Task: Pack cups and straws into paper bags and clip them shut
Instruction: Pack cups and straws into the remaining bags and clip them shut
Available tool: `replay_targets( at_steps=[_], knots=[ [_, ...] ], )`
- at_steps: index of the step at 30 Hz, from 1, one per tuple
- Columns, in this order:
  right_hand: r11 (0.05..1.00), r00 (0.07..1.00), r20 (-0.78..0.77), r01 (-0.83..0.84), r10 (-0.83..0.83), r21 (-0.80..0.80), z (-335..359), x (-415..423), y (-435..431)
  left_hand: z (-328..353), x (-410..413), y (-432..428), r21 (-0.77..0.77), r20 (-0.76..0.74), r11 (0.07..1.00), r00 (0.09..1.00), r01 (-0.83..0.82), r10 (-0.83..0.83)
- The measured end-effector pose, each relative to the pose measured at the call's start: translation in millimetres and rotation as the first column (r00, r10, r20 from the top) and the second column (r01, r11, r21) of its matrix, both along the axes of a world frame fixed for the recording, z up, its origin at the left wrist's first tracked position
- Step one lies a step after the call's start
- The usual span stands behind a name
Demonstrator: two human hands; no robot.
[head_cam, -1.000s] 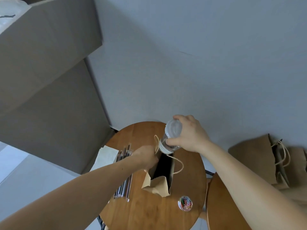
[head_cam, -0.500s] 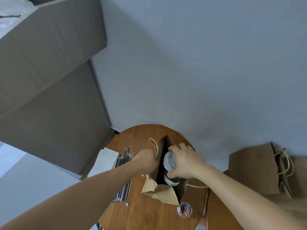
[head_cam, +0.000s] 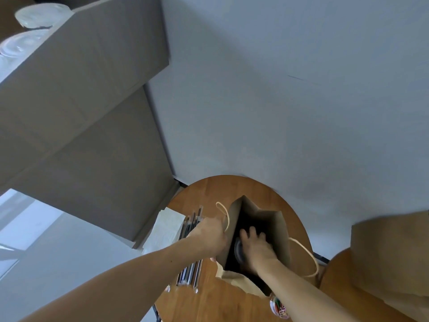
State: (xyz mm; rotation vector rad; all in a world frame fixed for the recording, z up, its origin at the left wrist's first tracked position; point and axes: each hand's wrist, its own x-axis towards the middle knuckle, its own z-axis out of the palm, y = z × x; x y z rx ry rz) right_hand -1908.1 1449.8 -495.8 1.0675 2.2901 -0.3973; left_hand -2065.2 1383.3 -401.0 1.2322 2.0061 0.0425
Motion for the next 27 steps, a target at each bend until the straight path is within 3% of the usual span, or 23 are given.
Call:
replay_targets(
  at_steps=[10, 16, 23, 27],
  knots=[
    [0.987, 0.991, -0.005, -0.136, 0.137, 0.08, -28.5, -5.1, -5.0, 8.2, 3.9, -4.6, -0.031, 0.108, 0.999, 0.994, -0.012, 0.016],
    [0.996, 0.997, 0.013, -0.08, 0.08, 0.024, -24.8, -6.4, -4.6, 3.3, 4.3, -5.4, -0.041, 0.074, 0.999, 0.997, 0.019, -0.015],
    [0.992, 0.996, -0.05, 0.069, -0.075, -0.11, 47.4, -6.6, -0.3, 8.4, -1.7, 1.5, 0.0, -0.009, 1.0, 0.999, 0.031, -0.031],
    [0.991, 0.975, -0.202, 0.074, -0.096, -0.11, 114.9, -11.2, -1.4, 16.6, -4.8, 2.1, -0.082, 0.097, 0.992, 0.991, 0.095, -0.087]
  ],
)
